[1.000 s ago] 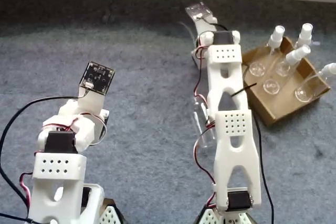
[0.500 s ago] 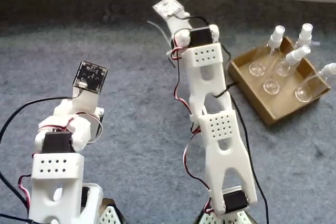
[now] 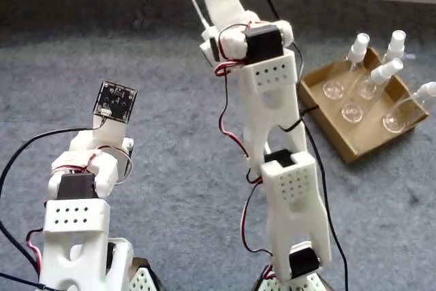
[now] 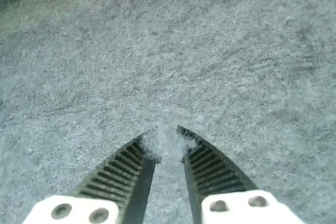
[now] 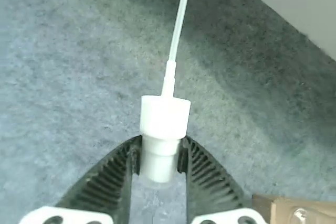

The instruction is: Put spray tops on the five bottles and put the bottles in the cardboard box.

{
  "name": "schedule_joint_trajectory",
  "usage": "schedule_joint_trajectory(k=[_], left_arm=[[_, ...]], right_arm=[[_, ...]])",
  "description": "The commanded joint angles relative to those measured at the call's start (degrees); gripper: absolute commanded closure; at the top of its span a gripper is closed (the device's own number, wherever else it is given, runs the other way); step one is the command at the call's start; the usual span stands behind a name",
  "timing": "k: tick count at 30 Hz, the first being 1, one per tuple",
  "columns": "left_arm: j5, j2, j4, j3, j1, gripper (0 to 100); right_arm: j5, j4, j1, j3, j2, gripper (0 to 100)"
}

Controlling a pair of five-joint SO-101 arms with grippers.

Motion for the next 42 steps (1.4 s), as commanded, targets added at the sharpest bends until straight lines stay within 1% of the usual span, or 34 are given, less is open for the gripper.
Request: schedule_joint_trajectory(k=[1,6,11,14,17,22,25,27,31,33,37,42], left_arm=[[0.7,-1.3,-1.1,-0.4,-0.7,99],[0.7,-1.3,-1.2,-0.3,-2.9,99],[0.7,-1.3,-1.2,-0.3,-3.1,99],[0.7,-1.3,-1.2,-0.3,-3.1,99],[0.7,-1.3,-1.2,-0.3,-3.1,99],[0.7,-1.3,-1.2,-0.3,-3.1,99],[0.7,-1.3,-1.2,-0.3,-3.1,99],[0.7,-1.3,-1.2,-0.3,-3.1,99],[0.7,-1.3,-1.2,-0.3,-3.1,99],[0.7,-1.3,-1.2,-0.3,-3.1,99],[0.7,-1.3,-1.2,-0.3,-3.1,99],[0.7,-1.3,-1.2,-0.2,-3.1,99]], right_arm=[[-0.6,1.2,-2.9,13.4,-10.3,99.3],[-0.6,1.1,-4.8,28.9,-17.5,99.3],[-0.6,1.0,-6.2,41.3,-21.9,99.3],[-0.6,0.4,-8.5,48.3,-23.2,99.3],[-0.6,-3.8,-10.1,56.1,-23.3,99.3],[-0.6,-15.8,-10.1,67.7,-23.3,99.2],[-0.6,-19.8,-10.2,72.4,-23.6,99.2],[-0.4,-21.4,-10.3,74.4,-23.5,97.8],[-0.6,-20.9,-10.2,75.4,-23.7,83.2],[-0.4,-20.0,-10.2,75.5,-23.7,78.6],[-0.3,-17.1,-10.3,75.2,-23.9,77.8],[-0.3,-10.8,-10.6,69.8,-27.2,77.8]])
